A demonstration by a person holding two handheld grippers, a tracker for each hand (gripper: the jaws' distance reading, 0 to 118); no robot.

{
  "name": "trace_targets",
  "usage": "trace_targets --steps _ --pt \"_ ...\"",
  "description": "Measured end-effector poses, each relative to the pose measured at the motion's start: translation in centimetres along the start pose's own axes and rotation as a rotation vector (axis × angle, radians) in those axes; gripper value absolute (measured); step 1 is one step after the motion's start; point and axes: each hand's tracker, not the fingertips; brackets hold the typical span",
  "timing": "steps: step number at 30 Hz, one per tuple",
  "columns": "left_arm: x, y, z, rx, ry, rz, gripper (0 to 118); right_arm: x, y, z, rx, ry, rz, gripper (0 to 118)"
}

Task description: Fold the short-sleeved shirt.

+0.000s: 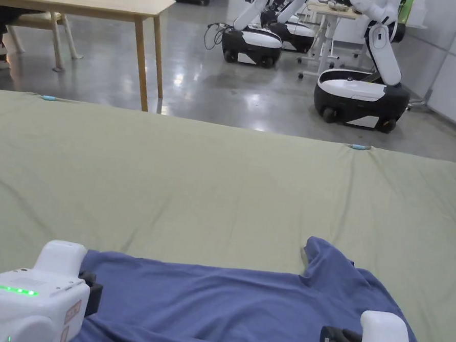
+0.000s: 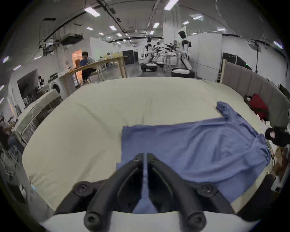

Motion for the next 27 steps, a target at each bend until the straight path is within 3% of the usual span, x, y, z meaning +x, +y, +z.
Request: trace_targets --steps 1,2,3,7,10,11,12,13,16,17,18,19,20,25,27 --pt "-0.6 1.0 -1.4 -0.02 0.008 -0.002 41 0.3 0.0 -0.3 -0.006 -0.003 -0.005 1" --pt "-1.2 1.9 -3.2 -0.078 0.014 -0.004 99 0.6 0.1 -0.6 -0.012 -0.006 -0.009 0" --pt "-1.7 2.5 -4.7 -0.091 0.013 -0.003 118 0.9 0.2 -0.8 -0.016 -0.008 -0.013 0" --pt "-2.1 6.8 -10.6 -0.16 0.052 -0.02 117 2.7 0.7 -1.8 -0.035 -0.034 -0.026 1" --pt "1.0 6.6 -11.3 -0.254 0.053 -0.017 116 4.9 1.3 -2.4 -0.053 -0.059 -0.046 0" --pt "0.8 6.4 -12.7 -0.285 0.038 -0.015 109 5.8 1.6 -2.6 -0.058 -0.071 -0.056 0" --pt "0.2 6.0 -14.1 -0.309 0.034 -0.024 90 7.0 1.9 -2.8 -0.062 -0.096 -0.071 1" --pt "0.7 5.8 -14.5 -0.333 0.037 -0.057 59 8.3 2.4 -3.1 -0.065 -0.139 -0.085 1" --pt "1.2 5.3 -13.2 -0.268 -0.052 -0.027 39 12.6 4.4 -5.1 -0.077 -0.165 -0.093 2" --pt "1.8 5.4 -12.4 -0.255 -0.046 -0.057 16 14.0 5.1 -6.3 -0.117 -0.179 -0.103 19" --pt "2.3 5.5 -11.8 -0.237 -0.022 -0.102 10 15.2 5.8 -8.0 -0.165 -0.197 -0.108 51" --pt "2.6 5.6 -11.1 -0.222 -0.024 -0.108 10 16.4 6.4 -9.7 -0.191 -0.211 -0.113 88" --pt "2.7 5.9 -10.6 -0.207 -0.043 -0.101 10 17.4 7.0 -11.4 -0.187 -0.234 -0.108 117" --pt "2.9 6.9 -9.1 -0.161 -0.06 -0.097 10 18.8 9.1 -18.7 -0.298 -0.274 -0.055 117" --pt "2.9 7.2 -9.6 -0.169 -0.055 -0.106 10 18.3 9.2 -20.7 -0.364 -0.238 -0.045 108"
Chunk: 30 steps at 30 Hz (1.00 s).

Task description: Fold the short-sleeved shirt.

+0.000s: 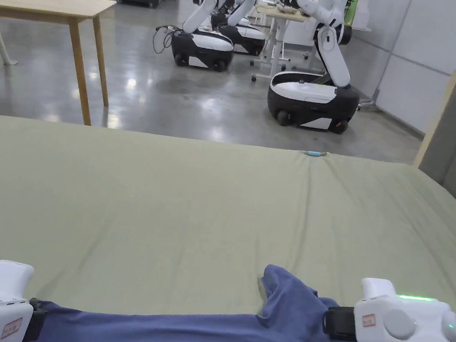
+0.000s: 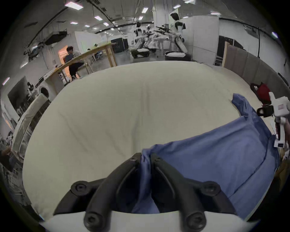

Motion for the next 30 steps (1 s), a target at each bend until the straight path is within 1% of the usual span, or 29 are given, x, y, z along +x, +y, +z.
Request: trace_targets --steps 1,2,3,4,5,7,8,9,10,12,14,16,18,21,23,24,25,27,28,30 --pt "0.3 -0.3 0.1 0.005 0.011 -0.012 10 -0.5 0.1 -0.9 -0.064 0.006 0.0 89" --pt "0.3 -0.3 -0.1 -0.003 0.014 -0.014 10 -1.2 -0.1 -1.4 -0.103 -0.02 0.009 46" --pt "0.2 -0.2 -0.3 -0.007 0.014 -0.013 10 -1.9 -0.4 -0.6 -0.036 -0.076 0.042 41" --pt "0.2 -0.2 -0.4 -0.008 0.012 -0.011 10 -2.4 -0.6 -0.1 -0.017 -0.066 0.048 33" --pt "0.4 -0.5 -0.2 -0.008 0.007 -0.01 10 -2.7 -0.6 0.5 -0.02 -0.029 0.033 3" --pt "0.4 -0.5 -0.2 -0.002 0.01 -0.01 10 -2.7 -0.9 2.0 0.034 -0.021 0.018 2" --pt "0.3 -0.4 0.1 0.006 0.019 -0.012 10 -2.0 -1.1 3.3 0.046 0.043 -0.013 2" --pt "0.4 -0.7 1.1 0.023 0.028 -0.011 10 -1.8 -1.3 4.4 0.065 0.064 -0.041 2" --pt "0.1 -0.8 2.4 0.062 0.028 0.003 10 -1.6 -1.5 6.2 0.106 0.06 -0.043 2" --pt "-0.6 -1.1 5.2 0.126 -0.021 0.052 10 -0.7 -2.6 9.8 0.181 0.106 -0.033 2" --pt "-1.0 -2.2 9.0 0.183 -0.072 0.079 10 -0.3 -4.4 14.2 0.261 0.124 -0.021 2" --pt "-1.2 -3.9 12.3 0.24 -0.076 0.077 10 0.3 -6.8 18.2 0.322 0.142 -0.001 2" --pt "-1.9 -6.0 15.3 0.268 -0.105 0.115 10 0.6 -9.7 21.3 0.361 0.145 0.029 2" --pt "-3.1 -10.3 18.0 0.266 -0.105 0.132 10 1.1 -14.8 23.8 0.37 0.105 0.064 2" --pt "-3.7 -13.5 18.0 0.172 -0.099 0.118 10 1.3 -18.4 23.5 0.332 0.084 0.07 2" --pt "-3.8 -15.0 17.8 0.136 -0.094 0.122 10 1.4 -19.8 22.6 0.279 0.1 0.07 2" --pt "-4.2 -16.3 17.2 0.094 -0.106 0.129 10 1.3 -21.4 21.7 0.22 0.12 0.07 2" --pt "-4.4 -18.8 16.5 0.035 -0.119 0.158 10 0.9 -24.1 20.1 0.152 0.114 0.068 2" --pt "-4.3 -19.6 16.3 0.013 -0.113 0.165 10 1.0 -25.0 19.2 0.131 0.111 0.062 2" --pt "-3.8 -20.1 16.2 0.022 -0.103 0.153 10 1.1 -25.6 19.1 0.138 0.101 0.026 2"
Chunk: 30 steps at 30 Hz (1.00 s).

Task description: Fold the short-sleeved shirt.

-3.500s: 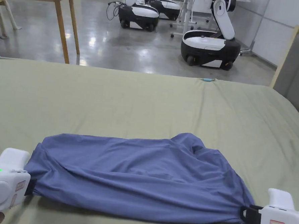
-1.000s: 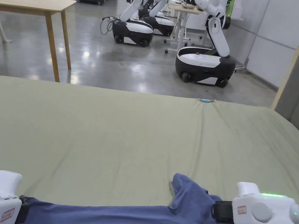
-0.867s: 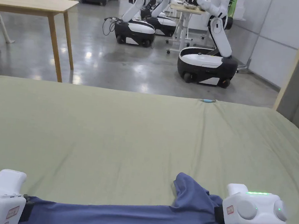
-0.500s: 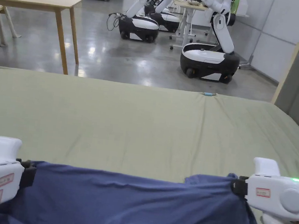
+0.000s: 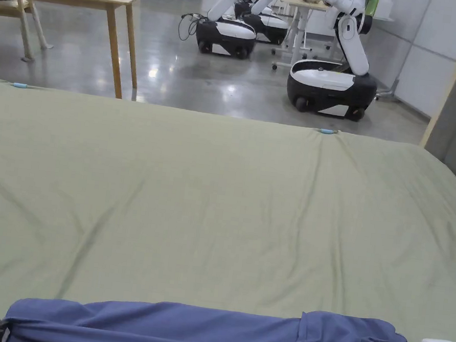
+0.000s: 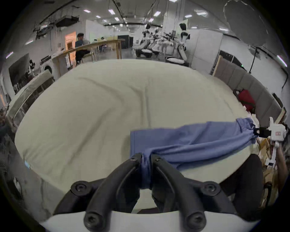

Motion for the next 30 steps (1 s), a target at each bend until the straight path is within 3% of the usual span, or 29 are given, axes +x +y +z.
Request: trace_targets --steps 1,2,3,4,5,6,7,13,14,15,16,19,20,22,25,29,30 --pt "0.4 0.0 0.0 0.0 0.016 -0.003 10 0.0 0.1 0.4 0.024 0.001 -0.036 3" --pt "1.3 0.3 0.3 0.032 0.067 -0.032 24 -0.2 0.8 1.1 0.059 0.009 -0.059 10" --pt "2.1 0.8 0.7 0.062 0.118 -0.065 57 -0.6 1.4 1.8 0.085 -0.004 -0.061 29" --pt "3.1 1.3 1.1 0.091 0.152 -0.1 92 -1.3 2.2 2.7 0.131 0.015 -0.056 56" --pt "4.5 1.8 1.8 0.16 0.127 -0.109 112 -2.3 3.1 3.9 0.189 0.05 -0.066 93" --pt "5.6 2.4 2.3 0.21 0.116 -0.109 111 -3.3 3.9 4.8 0.242 0.077 -0.073 108" --pt "6.7 3.1 2.6 0.231 0.116 -0.108 111 -4.8 4.8 5.8 0.302 0.096 -0.074 111" --pt "12.5 5.6 2.0 0.385 0.113 -0.099 111 -13.3 8.1 6.5 0.46 0.066 0.013 111" --pt "12.7 5.6 1.4 0.385 0.105 -0.098 108 -14.4 8.1 5.9 0.471 0.038 0.03 110" --pt "12.7 5.5 0.9 0.378 0.09 -0.1 97 -15.1 7.9 5.5 0.477 0.025 0.048 102" --pt "13.0 5.3 0.7 0.358 0.072 -0.117 72 -15.7 7.7 5.0 0.466 0.034 0.058 76" --pt "13.4 5.0 -0.1 0.309 0.103 -0.163 35 -16.9 7.3 3.3 0.408 -0.018 0.084 33" --pt "13.2 4.9 0.0 0.31 0.083 -0.161 0 -16.9 7.3 3.4 0.42 0.0 0.081 1" --pt "12.7 4.9 0.1 0.292 0.061 -0.155 1 -16.8 7.2 3.3 0.401 0.049 0.053 1" --pt "11.1 4.7 0.2 0.286 0.077 -0.151 1 -16.7 7.2 3.3 0.403 0.036 0.053 1" --pt "6.0 3.6 0.3 0.288 0.044 -0.022 2 -16.6 7.1 3.3 0.385 0.047 0.033 1" --pt "4.4 3.3 0.3 0.286 0.029 0.02 13 -16.6 6.8 3.3 0.38 0.05 0.031 1"
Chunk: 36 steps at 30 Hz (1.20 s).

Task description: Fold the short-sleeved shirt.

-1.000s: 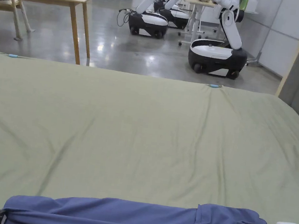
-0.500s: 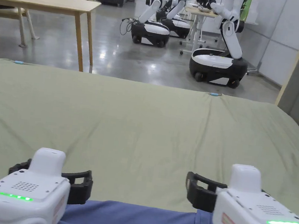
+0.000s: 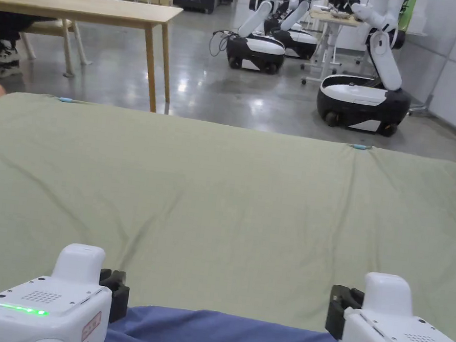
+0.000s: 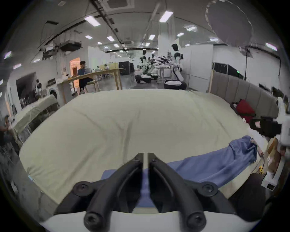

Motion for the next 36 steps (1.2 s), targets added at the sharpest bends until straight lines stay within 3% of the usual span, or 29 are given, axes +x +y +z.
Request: trace_targets --steps 1,2,3,8,11,13,15,19,20,21,22,25,27,32,36 --pt "-1.4 -0.4 0.3 -0.021 -0.011 0.06 40 -0.1 -0.3 0.1 -0.003 0.003 -0.006 1" --pt "-3.5 -0.9 0.0 -0.065 -0.027 0.122 97 -0.2 -0.5 0.1 -0.007 0.005 -0.013 1" --pt "-5.2 -1.5 0.0 -0.082 -0.053 0.172 118 -0.4 -0.7 0.1 -0.011 0.004 -0.021 1" --pt "-15.0 -5.3 -2.6 -0.182 -0.294 0.636 118 -1.2 -2.4 -0.1 -0.023 0.014 -0.088 1" --pt "-17.6 -8.2 -5.8 -0.273 -0.563 0.875 118 -1.7 -2.9 -0.4 -0.034 0.016 -0.094 1" --pt "-17.3 -10.1 -8.4 -0.329 -0.726 0.967 118 -2.1 -3.0 -0.5 -0.039 0.015 -0.102 1" --pt "-15.4 -9.6 -8.4 -0.246 -0.726 0.908 118 -2.3 -2.9 -0.7 -0.04 0.015 -0.105 1" --pt "-11.9 -8.3 -9.4 -0.309 -0.658 0.867 110 -3.0 -2.8 -0.8 -0.041 0.013 -0.102 1" --pt "-11.4 -8.5 -9.9 -0.331 -0.559 0.844 71 -3.3 -2.9 -0.7 -0.041 0.015 -0.103 1" --pt "-11.0 -9.0 -10.0 -0.342 -0.505 0.847 14 -3.5 -2.9 -0.6 -0.041 0.016 -0.101 1" --pt "-11.2 -9.5 -10.1 -0.326 -0.555 0.847 9 -3.7 -2.8 -0.5 -0.041 0.013 -0.096 1" --pt "-12.6 -9.6 -8.2 -0.25 -0.526 0.967 9 -4.0 -2.9 0.0 -0.039 0.01 -0.086 1" --pt "-13.8 -8.3 -6.9 -0.204 -0.477 0.944 9 -4.1 -2.8 0.4 -0.037 0.002 -0.08 1" --pt "-13.9 -2.3 -2.6 -0.119 -0.224 0.575 9 -4.0 -3.0 0.7 -0.041 0.012 -0.089 1" --pt "-5.8 0.7 -0.7 -0.065 -0.114 0.177 9 -3.8 -2.6 0.7 -0.049 0.028 -0.073 1"
